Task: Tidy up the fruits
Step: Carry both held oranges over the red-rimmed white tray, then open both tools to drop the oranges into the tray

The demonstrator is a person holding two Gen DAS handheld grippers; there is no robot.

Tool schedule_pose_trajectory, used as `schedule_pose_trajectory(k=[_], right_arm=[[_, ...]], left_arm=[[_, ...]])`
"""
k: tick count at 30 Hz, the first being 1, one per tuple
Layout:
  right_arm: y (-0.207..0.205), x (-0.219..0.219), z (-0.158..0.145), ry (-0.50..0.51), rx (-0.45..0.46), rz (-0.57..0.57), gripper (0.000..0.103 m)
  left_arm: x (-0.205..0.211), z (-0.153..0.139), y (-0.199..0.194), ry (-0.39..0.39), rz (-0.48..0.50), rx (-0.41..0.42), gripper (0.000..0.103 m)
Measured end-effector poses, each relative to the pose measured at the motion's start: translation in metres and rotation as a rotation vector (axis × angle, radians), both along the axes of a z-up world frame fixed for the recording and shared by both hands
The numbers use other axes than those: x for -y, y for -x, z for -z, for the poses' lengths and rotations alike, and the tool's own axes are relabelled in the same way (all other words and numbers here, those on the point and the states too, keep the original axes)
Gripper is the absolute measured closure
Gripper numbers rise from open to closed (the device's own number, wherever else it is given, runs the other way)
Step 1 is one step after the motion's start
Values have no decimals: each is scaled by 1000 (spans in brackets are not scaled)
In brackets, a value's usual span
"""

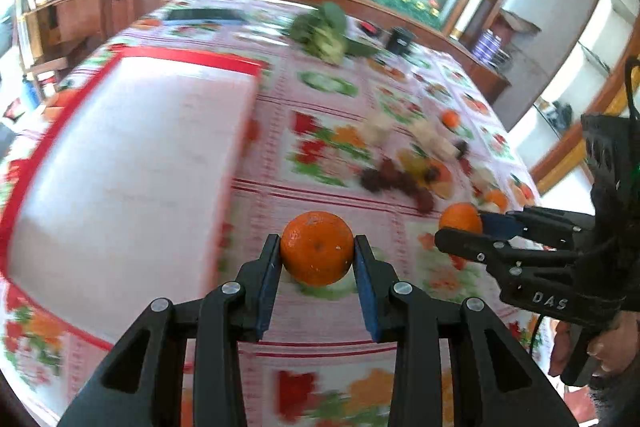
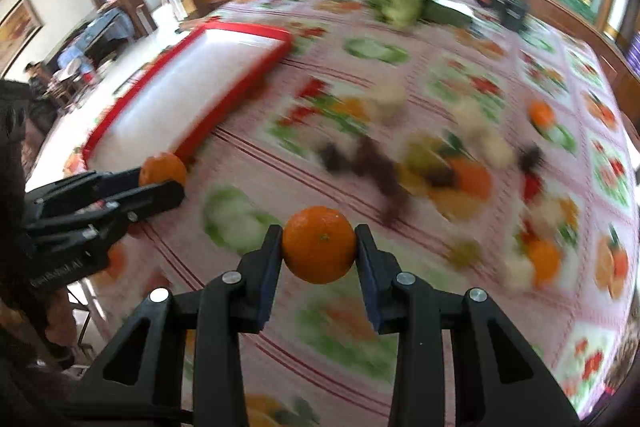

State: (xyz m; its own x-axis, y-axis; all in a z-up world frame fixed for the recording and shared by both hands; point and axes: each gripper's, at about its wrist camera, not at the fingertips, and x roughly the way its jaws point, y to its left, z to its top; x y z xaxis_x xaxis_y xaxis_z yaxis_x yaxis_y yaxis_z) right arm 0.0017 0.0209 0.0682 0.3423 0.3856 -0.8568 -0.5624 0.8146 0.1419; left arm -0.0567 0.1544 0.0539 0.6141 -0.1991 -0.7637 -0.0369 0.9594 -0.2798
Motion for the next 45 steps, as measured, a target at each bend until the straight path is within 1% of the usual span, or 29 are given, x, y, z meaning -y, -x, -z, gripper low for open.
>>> schedule_pose_trajectory(k=[4, 8, 11, 13, 17, 24, 26, 27, 28, 29, 31, 36, 41, 42, 43, 45], right_arm=[[-6, -51, -8, -30, -4, -87, 65], [-5, -106, -4, -35, -22, -178, 65], [3, -144, 6, -33, -44, -249, 65], [11, -162, 12, -34, -59, -284, 65], [19, -186, 25, -7, -71, -317, 65], [19, -198, 35, 36, -71, -317, 64], [18, -198, 36, 44, -74, -313, 61], [19, -197, 36, 50, -68, -311, 54], [20, -198, 35, 55, -60, -310, 48], [22, -197, 32, 63, -39, -311, 47], [25, -195, 29, 70, -12, -314, 47], [33, -183, 16, 60, 35, -315, 45], [40, -162, 8, 46, 59, -297, 38], [41, -156, 8, 43, 60, -290, 37], [41, -148, 7, 39, 59, -278, 37], [40, -135, 6, 34, 51, -258, 37]], left_arm=[[-45, -1, 7, -23, -95, -6, 68], [-86, 4, 14, -56, -187, -29, 68], [-108, 8, 16, -78, -231, -51, 68], [-121, 12, 18, -90, -255, -64, 68], [-136, 19, 20, -108, -278, -90, 68], [-139, 26, 18, -161, -284, -122, 67], [-139, 27, 19, -168, -276, -121, 67], [-137, 27, 19, -173, -271, -123, 67], [-136, 27, 20, -180, -269, -125, 63], [-134, 26, 20, -191, -270, -119, 57], [-131, 23, 22, -228, -282, -103, 52], [-125, 13, 25, -264, -281, -82, 50], [-111, 3, 28, -264, -271, -59, 49], [-107, 1, 29, -264, -266, -55, 48], [-102, -1, 29, -264, -260, -53, 43], [-91, -4, 29, -267, -246, -42, 41]])
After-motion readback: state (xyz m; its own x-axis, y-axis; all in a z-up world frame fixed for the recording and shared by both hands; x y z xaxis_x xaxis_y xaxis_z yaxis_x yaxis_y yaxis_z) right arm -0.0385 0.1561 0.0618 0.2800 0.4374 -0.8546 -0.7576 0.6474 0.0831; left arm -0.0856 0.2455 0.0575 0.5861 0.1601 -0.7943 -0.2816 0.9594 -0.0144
